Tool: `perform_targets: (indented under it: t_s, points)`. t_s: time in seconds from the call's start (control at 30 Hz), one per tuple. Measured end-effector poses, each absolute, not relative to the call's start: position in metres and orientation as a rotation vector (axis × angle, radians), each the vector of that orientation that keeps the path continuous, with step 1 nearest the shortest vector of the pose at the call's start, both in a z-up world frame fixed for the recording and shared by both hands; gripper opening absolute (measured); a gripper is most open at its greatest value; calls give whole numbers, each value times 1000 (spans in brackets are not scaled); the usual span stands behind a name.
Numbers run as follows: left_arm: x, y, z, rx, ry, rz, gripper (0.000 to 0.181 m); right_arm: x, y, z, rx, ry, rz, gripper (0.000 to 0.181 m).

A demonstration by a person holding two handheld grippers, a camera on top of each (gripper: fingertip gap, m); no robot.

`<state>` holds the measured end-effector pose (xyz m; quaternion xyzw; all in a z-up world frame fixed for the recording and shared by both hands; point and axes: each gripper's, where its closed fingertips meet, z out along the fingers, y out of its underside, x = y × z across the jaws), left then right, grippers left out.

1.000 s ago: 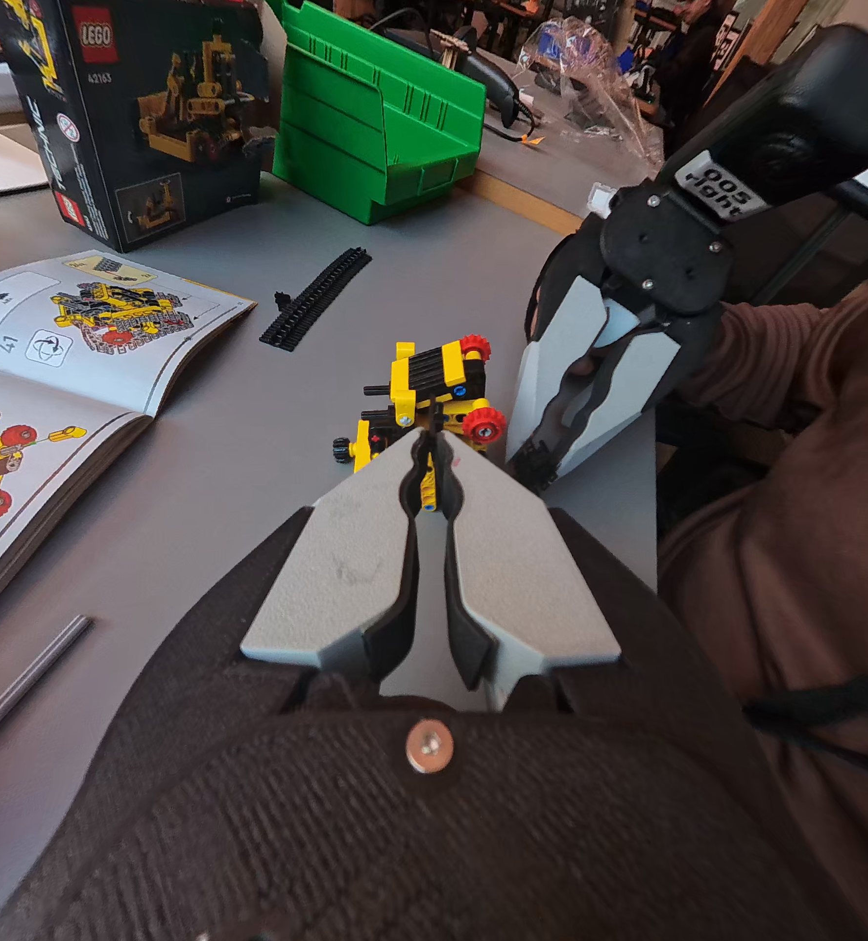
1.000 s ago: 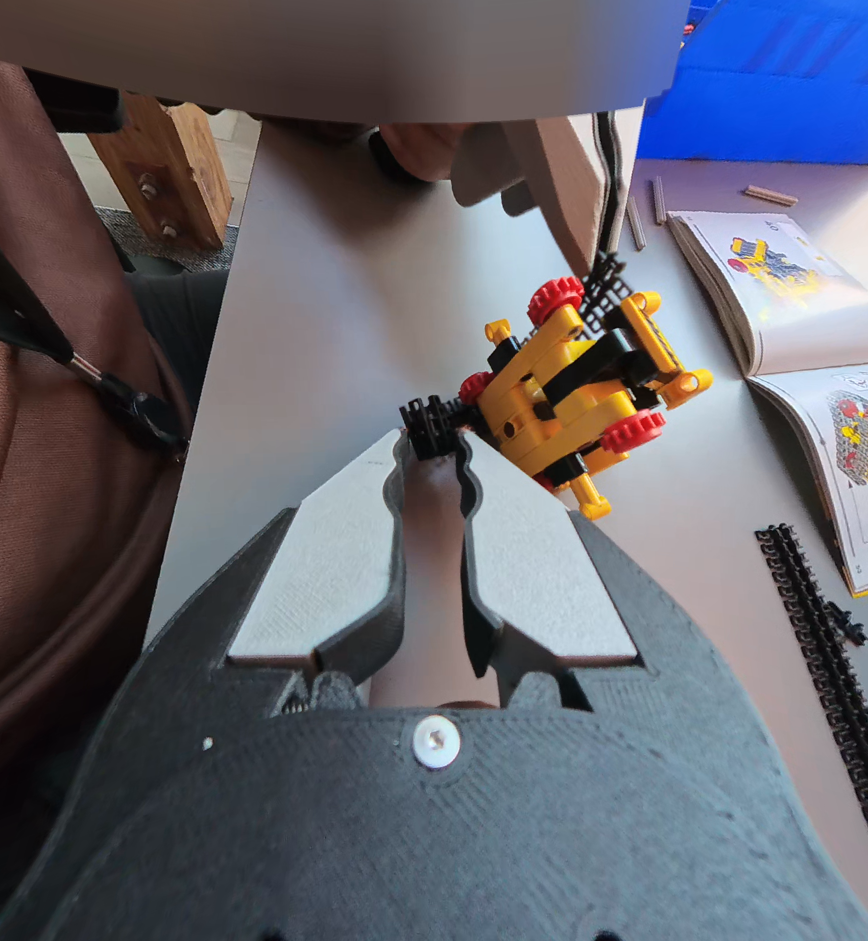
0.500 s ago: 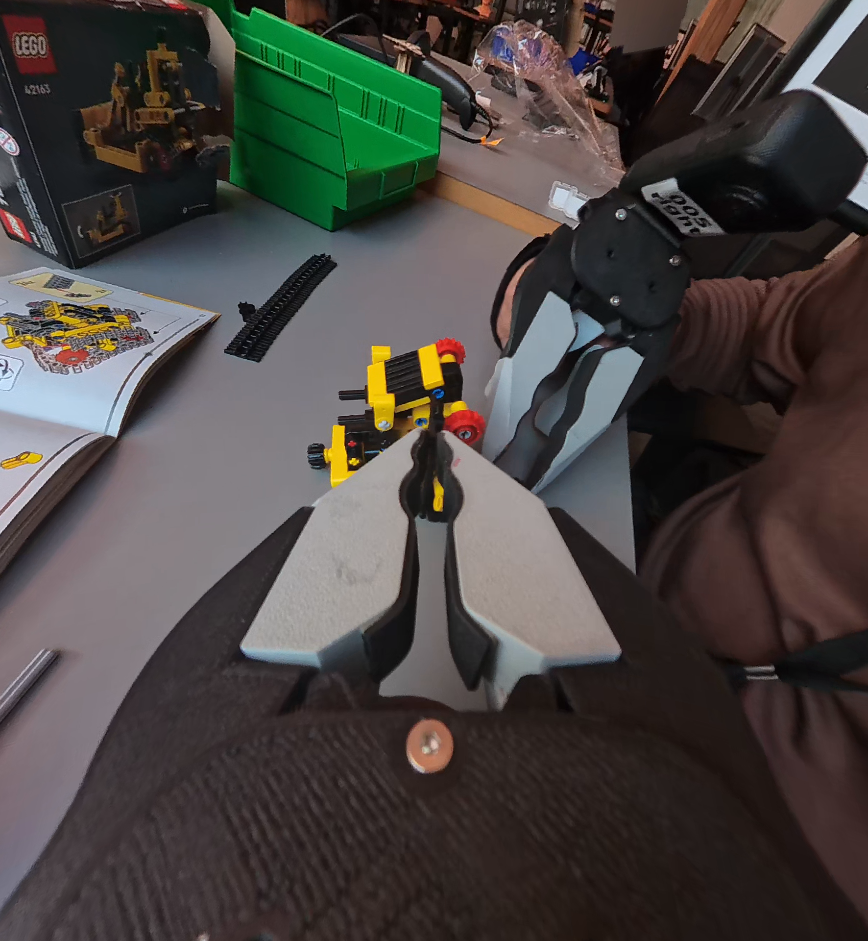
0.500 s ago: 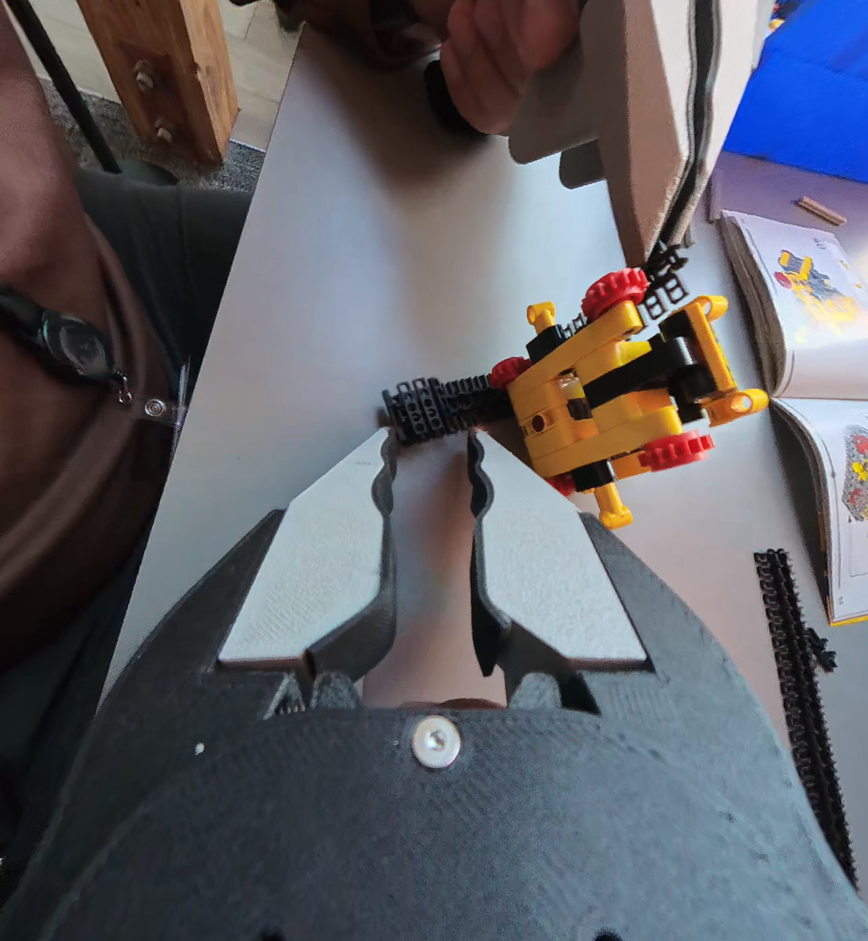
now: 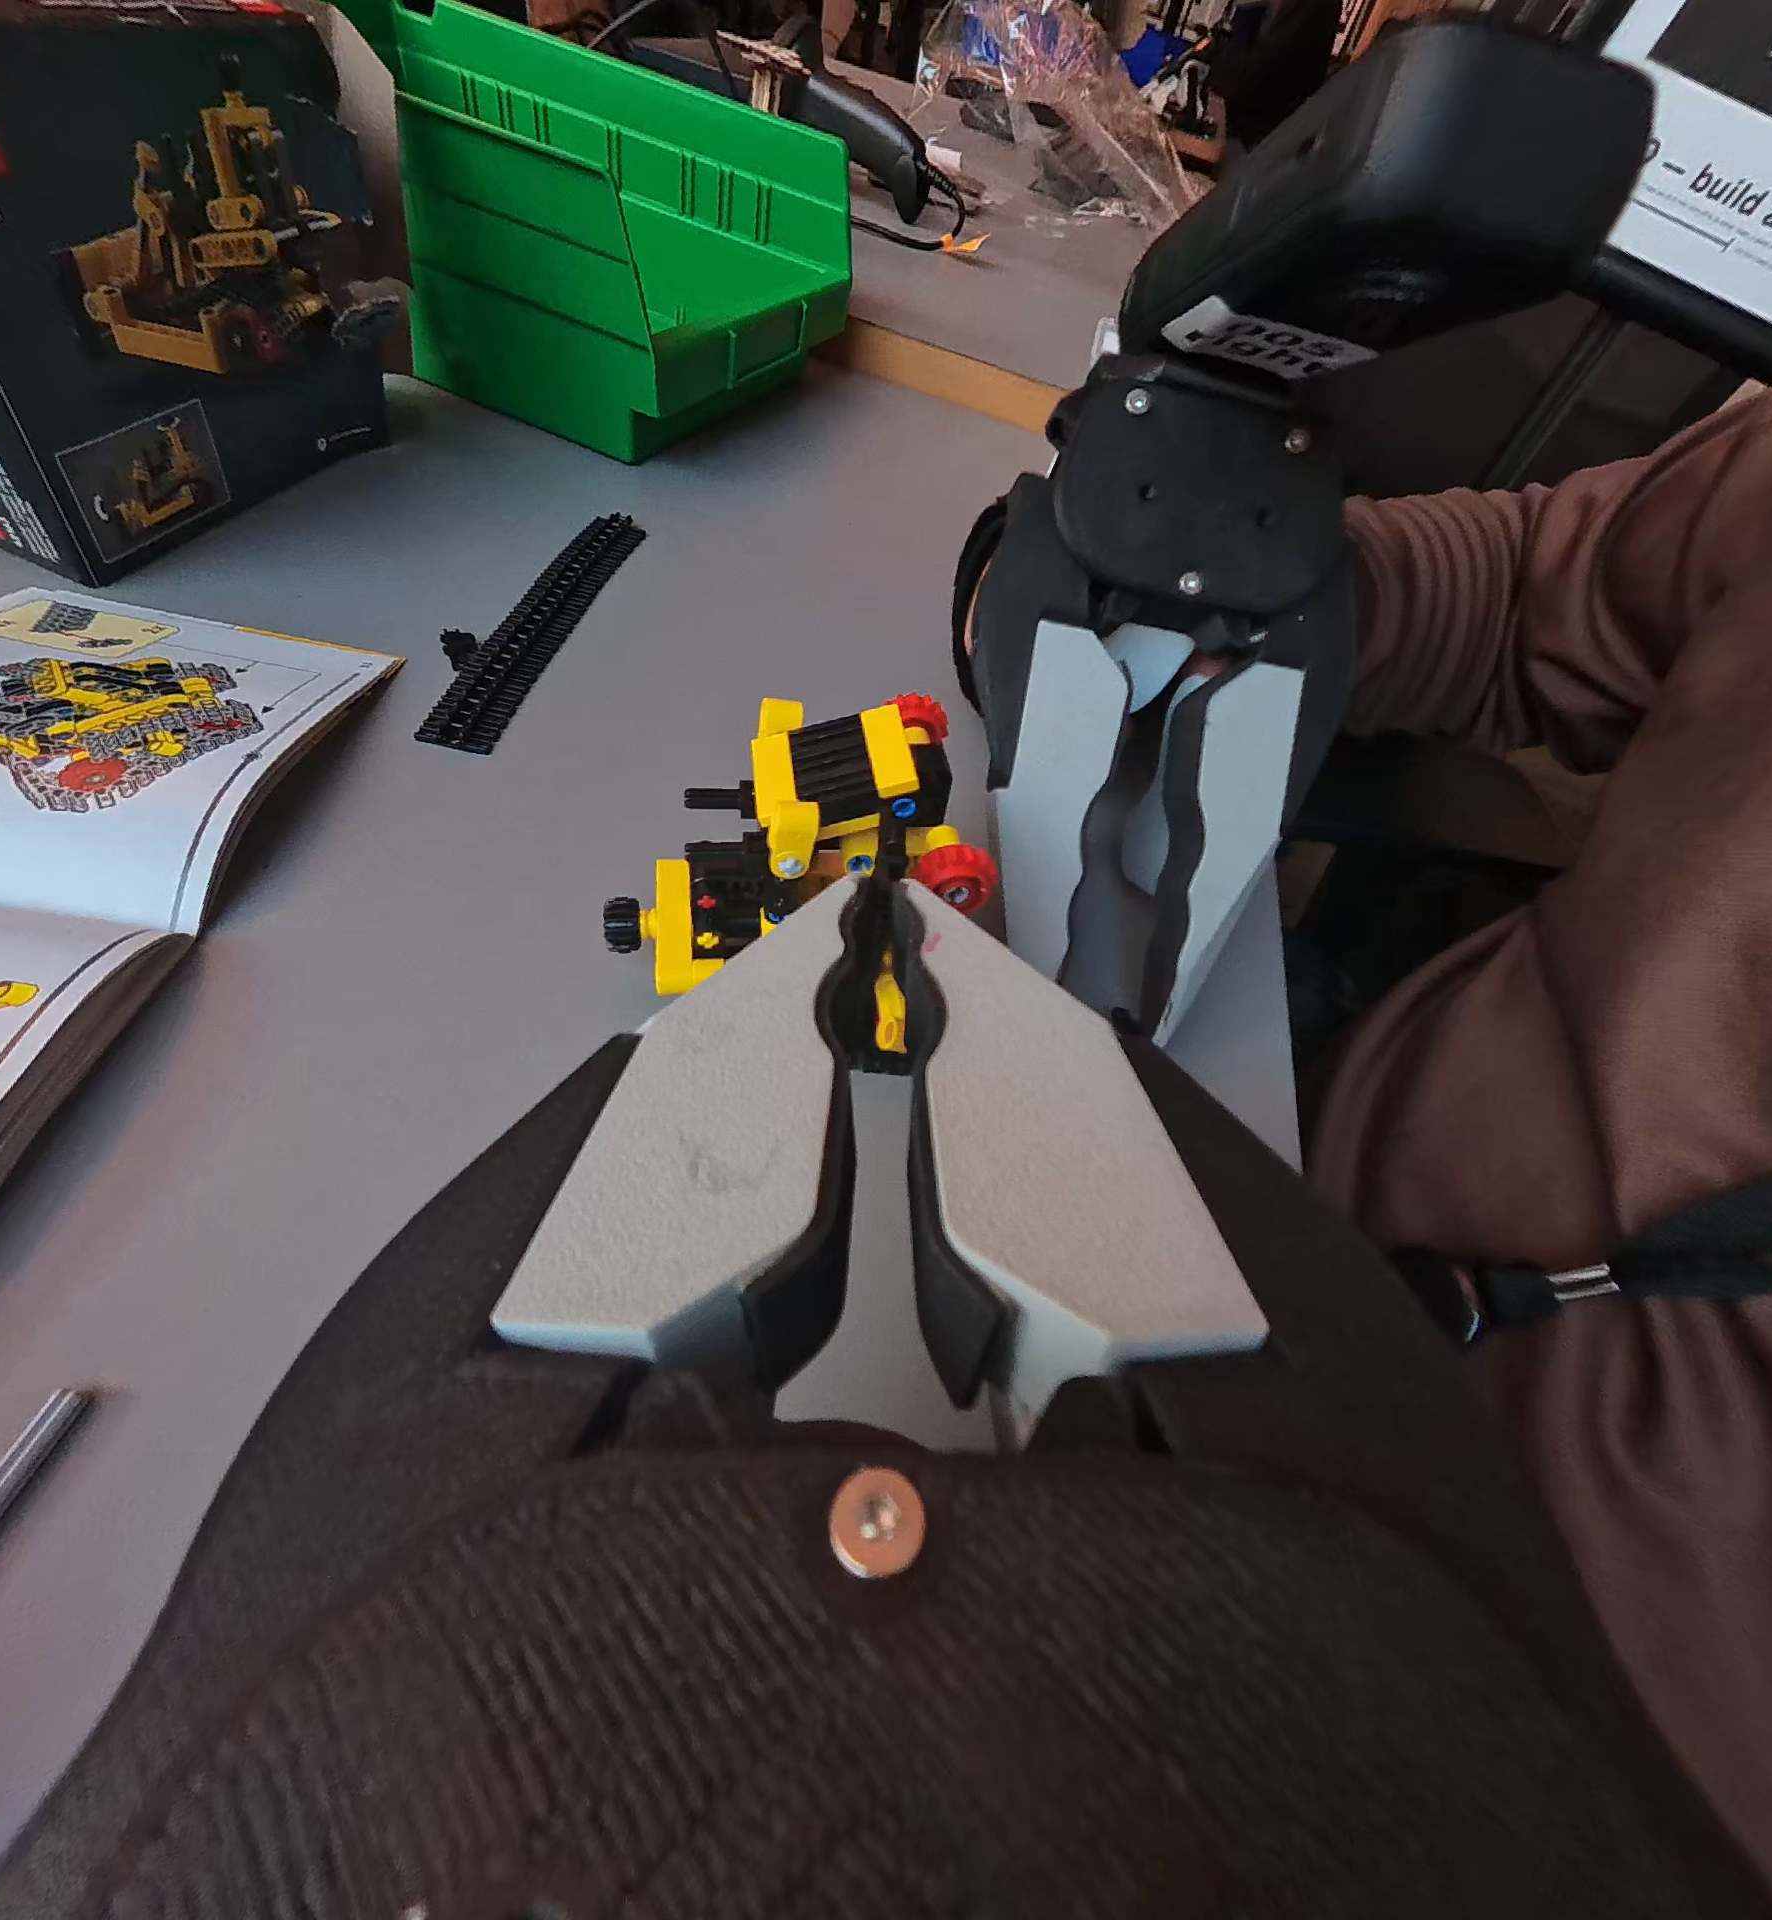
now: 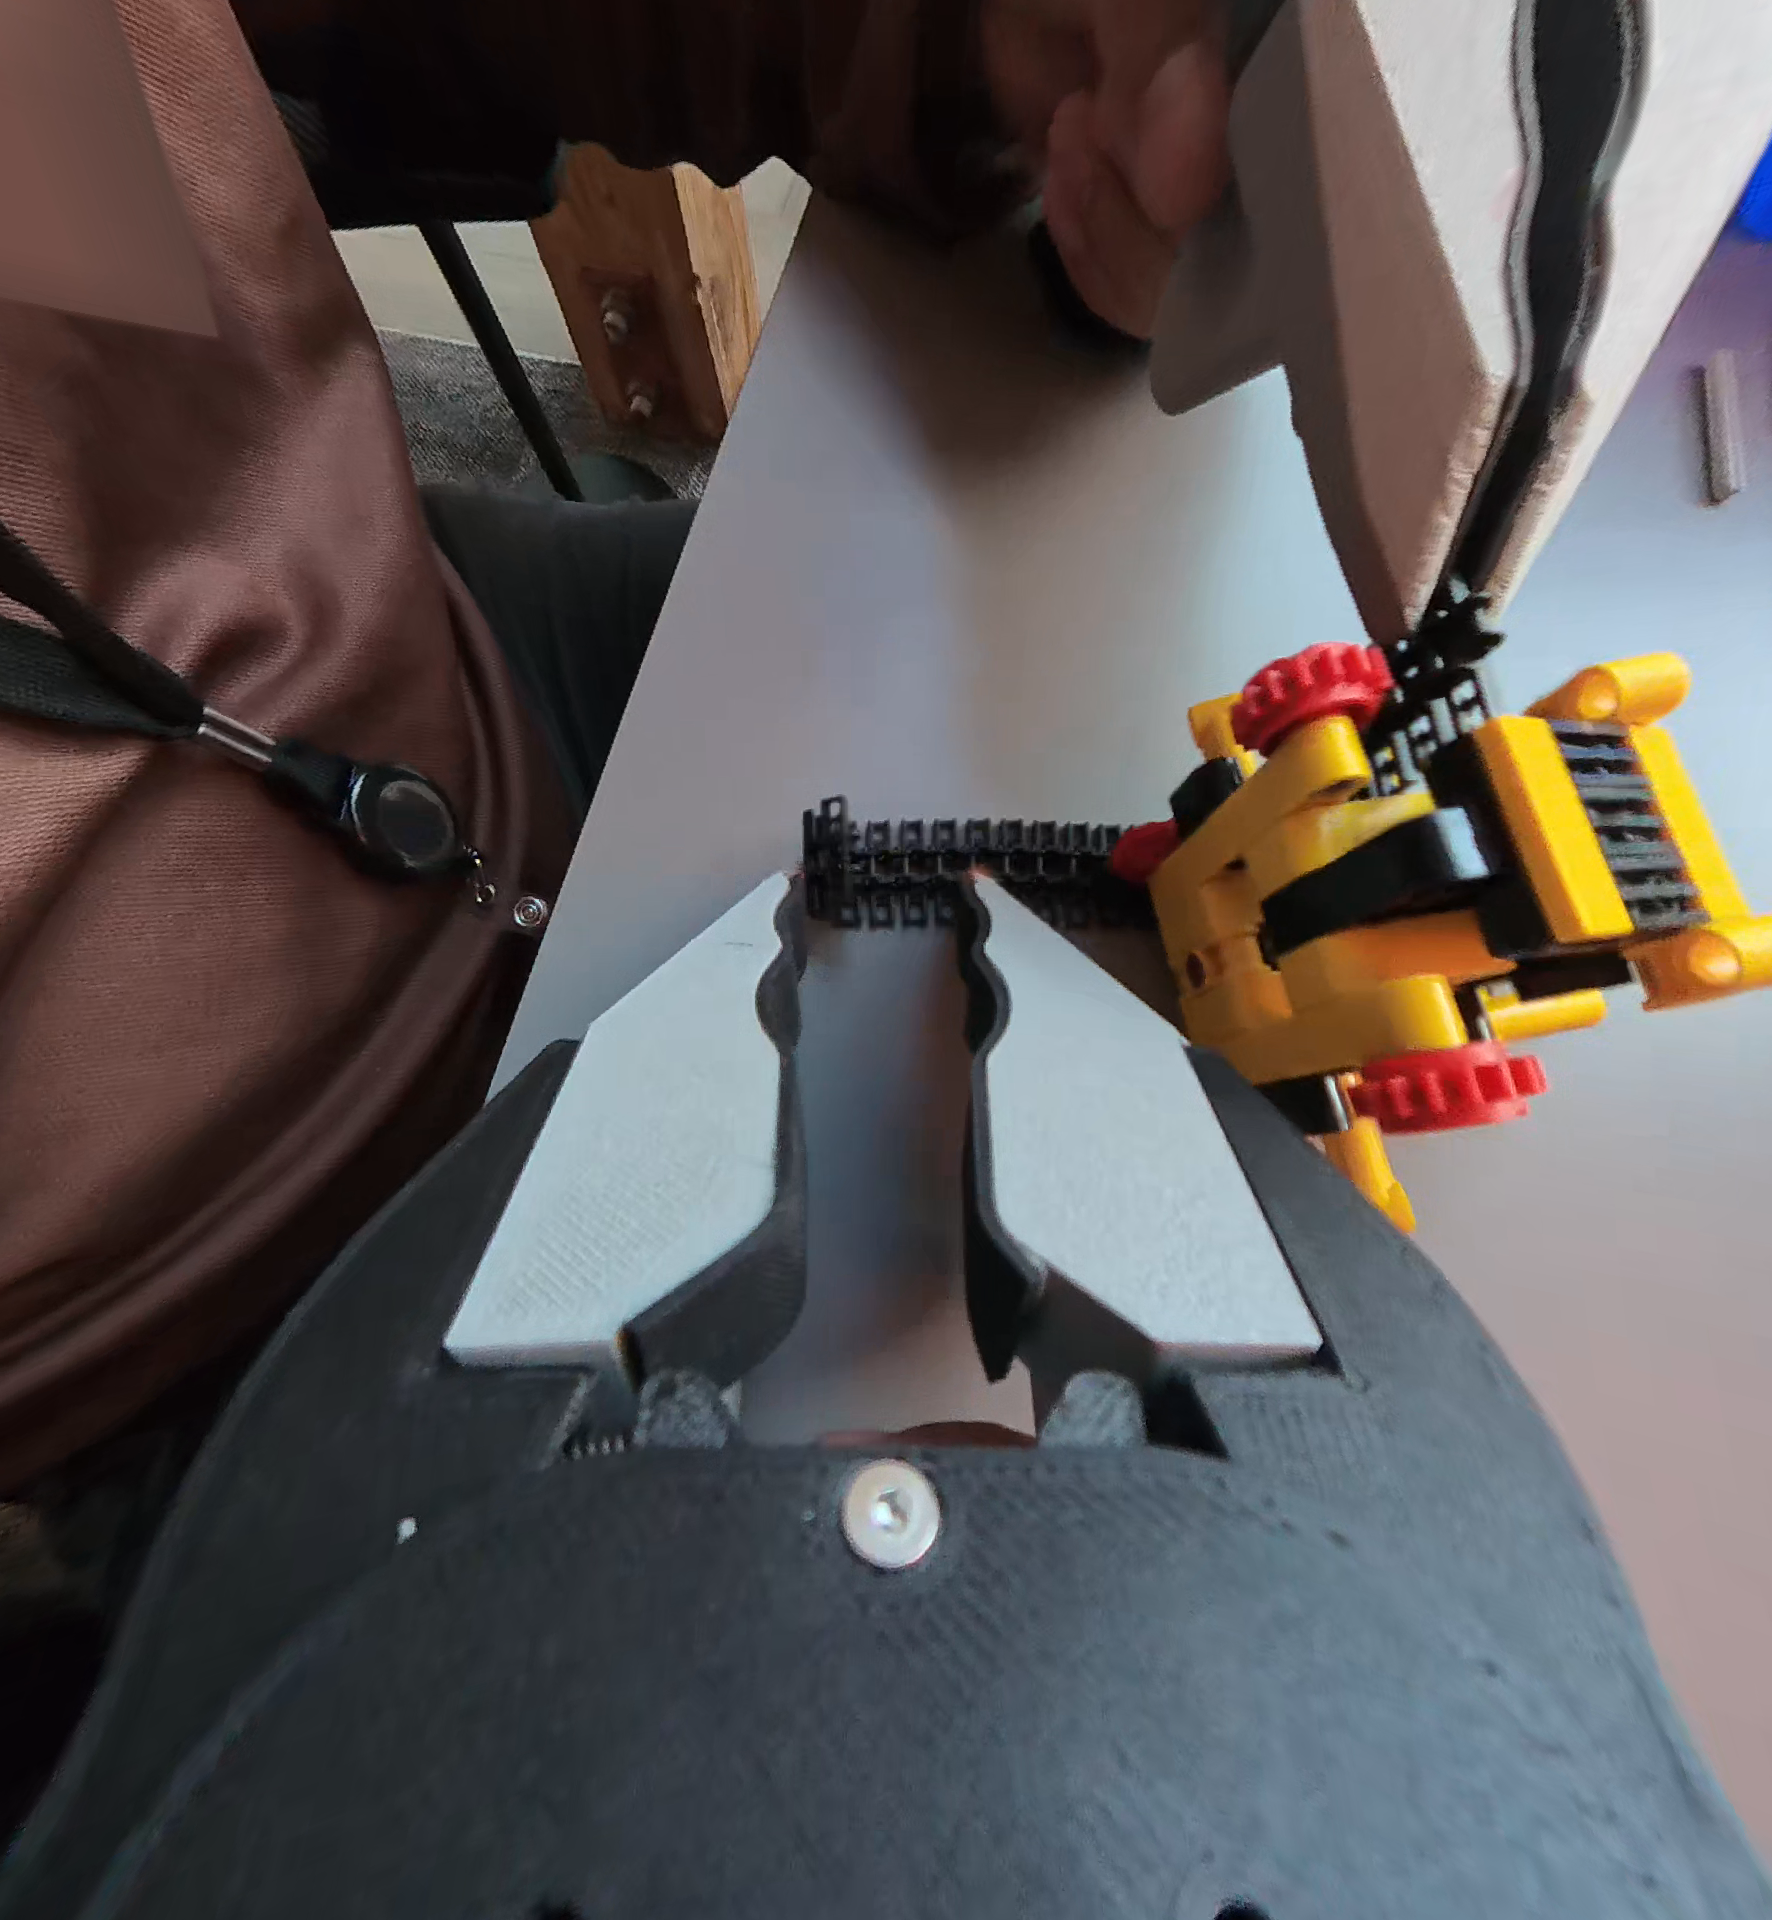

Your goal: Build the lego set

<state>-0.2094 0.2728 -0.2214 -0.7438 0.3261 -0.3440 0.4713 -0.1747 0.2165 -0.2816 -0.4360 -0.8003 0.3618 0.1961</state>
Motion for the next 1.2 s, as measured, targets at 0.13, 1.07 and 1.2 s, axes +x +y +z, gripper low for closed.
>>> perform_targets:
  t_s: [0.13, 1.07, 1.2]
  points:
    - [-210, 273, -221, -1817, 796, -848, 0, -173, 215, -282, -1158, -2254, 950, 8]
    - [-208, 267, -214, -1770, 964, -703, 0, -179, 244, -250, -1178, -1990, 870, 7]
    - [-205, 264, -210, -1750, 988, -693, 0, -183, 247, -244, -1178, -1941, 865, 7]
